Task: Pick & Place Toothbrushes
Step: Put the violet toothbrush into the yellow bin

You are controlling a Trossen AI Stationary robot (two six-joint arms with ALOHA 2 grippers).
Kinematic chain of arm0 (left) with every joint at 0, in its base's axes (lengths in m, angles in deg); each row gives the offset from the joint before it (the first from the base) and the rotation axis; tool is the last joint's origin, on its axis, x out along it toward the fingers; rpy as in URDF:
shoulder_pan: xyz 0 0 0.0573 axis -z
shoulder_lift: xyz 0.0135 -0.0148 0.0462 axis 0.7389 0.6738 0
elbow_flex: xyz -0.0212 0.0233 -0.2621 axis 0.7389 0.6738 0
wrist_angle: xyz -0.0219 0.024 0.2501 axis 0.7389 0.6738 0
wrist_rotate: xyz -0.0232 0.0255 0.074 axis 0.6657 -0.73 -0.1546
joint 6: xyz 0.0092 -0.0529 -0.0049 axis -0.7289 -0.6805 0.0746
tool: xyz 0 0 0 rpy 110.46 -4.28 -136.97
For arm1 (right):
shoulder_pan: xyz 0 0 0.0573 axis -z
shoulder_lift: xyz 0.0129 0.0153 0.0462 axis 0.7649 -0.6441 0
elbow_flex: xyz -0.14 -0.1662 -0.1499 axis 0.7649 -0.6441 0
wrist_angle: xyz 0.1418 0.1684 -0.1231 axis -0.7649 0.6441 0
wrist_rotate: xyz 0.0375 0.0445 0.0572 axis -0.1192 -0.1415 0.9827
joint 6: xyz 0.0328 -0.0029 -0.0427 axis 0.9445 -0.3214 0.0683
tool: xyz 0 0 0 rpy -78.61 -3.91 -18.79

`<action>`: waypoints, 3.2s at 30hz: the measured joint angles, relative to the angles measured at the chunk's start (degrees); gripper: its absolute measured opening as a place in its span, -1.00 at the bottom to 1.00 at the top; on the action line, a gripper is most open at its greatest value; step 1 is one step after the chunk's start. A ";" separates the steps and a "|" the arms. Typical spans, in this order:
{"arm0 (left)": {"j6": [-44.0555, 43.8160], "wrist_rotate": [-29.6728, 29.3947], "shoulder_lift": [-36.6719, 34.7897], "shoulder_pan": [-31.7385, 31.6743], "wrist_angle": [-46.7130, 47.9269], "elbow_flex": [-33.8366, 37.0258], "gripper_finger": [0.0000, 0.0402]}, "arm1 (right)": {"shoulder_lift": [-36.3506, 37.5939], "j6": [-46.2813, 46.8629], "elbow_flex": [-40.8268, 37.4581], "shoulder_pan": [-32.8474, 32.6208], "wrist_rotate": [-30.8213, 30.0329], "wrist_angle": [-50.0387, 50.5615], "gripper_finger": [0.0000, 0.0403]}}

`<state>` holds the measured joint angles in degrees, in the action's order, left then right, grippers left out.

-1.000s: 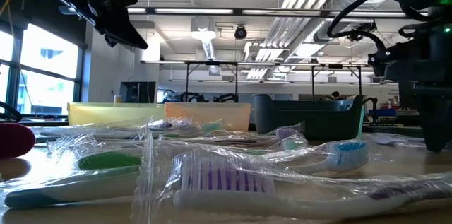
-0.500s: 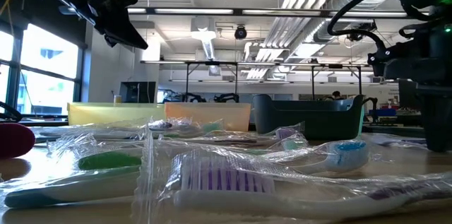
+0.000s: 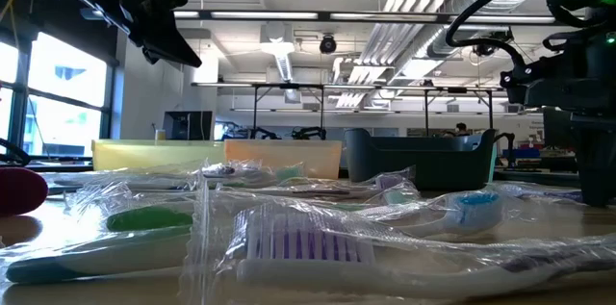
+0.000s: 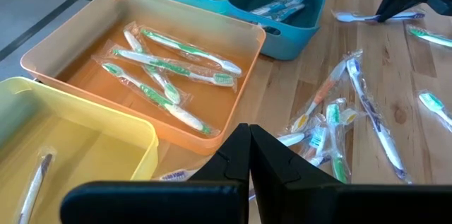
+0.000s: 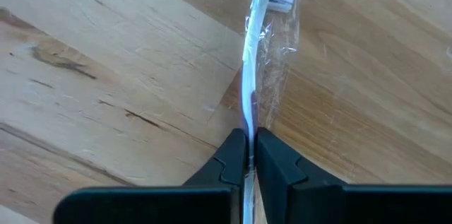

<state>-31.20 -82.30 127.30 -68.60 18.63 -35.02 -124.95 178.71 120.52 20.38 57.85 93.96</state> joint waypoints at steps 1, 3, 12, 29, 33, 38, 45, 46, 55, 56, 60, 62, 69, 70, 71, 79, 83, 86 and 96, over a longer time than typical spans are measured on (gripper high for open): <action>0.00 0.00 0.01 -0.01 0.00 0.00 -1.00 | 0.00 -0.49 0.00 0.00 0.00 -0.11 -0.95; 0.00 0.00 0.01 0.00 0.00 0.00 -1.00 | -0.01 -1.13 0.00 0.00 0.00 -0.19 -0.95; -0.72 0.00 -0.01 0.00 0.00 0.00 -1.00 | -0.02 -5.98 -0.01 0.00 0.00 -0.41 -0.96; -4.09 -0.02 -0.01 -0.01 -8.04 0.00 -1.00 | 14.11 -19.40 -0.12 0.36 -8.79 -7.14 -0.96; -0.57 -0.02 -0.01 -0.01 -14.19 0.00 -1.00 | 17.77 -24.89 -0.11 2.25 -13.77 -8.32 -0.96; 0.38 0.00 -0.01 -0.03 -20.89 0.00 -1.00 | 20.00 -36.93 -0.04 6.68 -17.46 -14.09 -0.96; 0.49 0.08 0.41 -0.04 -22.35 -0.78 -1.00 | 20.06 -56.48 -0.02 13.55 -17.88 -26.66 -0.96; 0.47 0.42 0.72 -0.05 -22.37 -1.17 -1.00 | 20.06 -58.98 -0.02 14.48 -17.88 -28.23 -0.96; 0.06 8.34 10.37 -0.05 -28.80 -3.17 -1.00 | 19.69 -77.40 -0.02 20.77 -17.73 -44.86 -0.96; 0.08 8.72 12.07 -0.05 -30.42 -3.17 -1.00 | 19.63 -78.93 -0.02 21.25 -17.71 -46.43 -0.96; 0.07 10.99 18.29 -0.07 -38.47 -3.17 -1.00 | 19.56 -82.61 -0.01 22.46 -17.73 -50.11 -0.96; 0.07 13.47 20.57 -0.06 -43.22 -3.17 -1.00 | 19.56 -82.73 -0.02 22.74 -18.08 -51.07 -0.96; 0.13 18.23 25.71 -0.01 -53.68 -3.15 -1.00 | 18.15 -85.58 0.02 22.86 -18.12 -60.33 -0.96; 0.15 18.20 26.23 -0.01 -54.99 -3.15 -1.00 | 17.46 -85.96 0.02 22.87 -18.08 -61.39 -0.96; 0.07 18.12 26.60 -0.01 -55.76 -3.17 -1.00 | 17.00 -85.97 0.02 22.97 -18.08 -62.08 -0.96; -0.11 17.99 27.45 0.47 -57.56 -3.14 -0.87 | 10.92 -83.98 -0.02 24.08 -17.90 -66.01 -0.96; -0.42 17.97 27.45 1.16 -57.63 -3.13 -0.63 | 7.66 -84.64 0.02 24.32 -17.88 -73.37 -0.96; -0.42 18.37 27.45 1.52 -57.61 -3.13 -0.48 | 5.61 -86.29 0.00 24.44 -17.94 -78.58 -0.96; -0.42 18.63 27.45 4.63 -57.55 -3.14 -0.31 | 1.11 -88.94 0.02 24.44 -18.12 -87.57 -0.96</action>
<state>-31.62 -63.67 154.74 -63.97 -38.92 -38.16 -123.84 89.77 120.54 44.82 39.73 6.39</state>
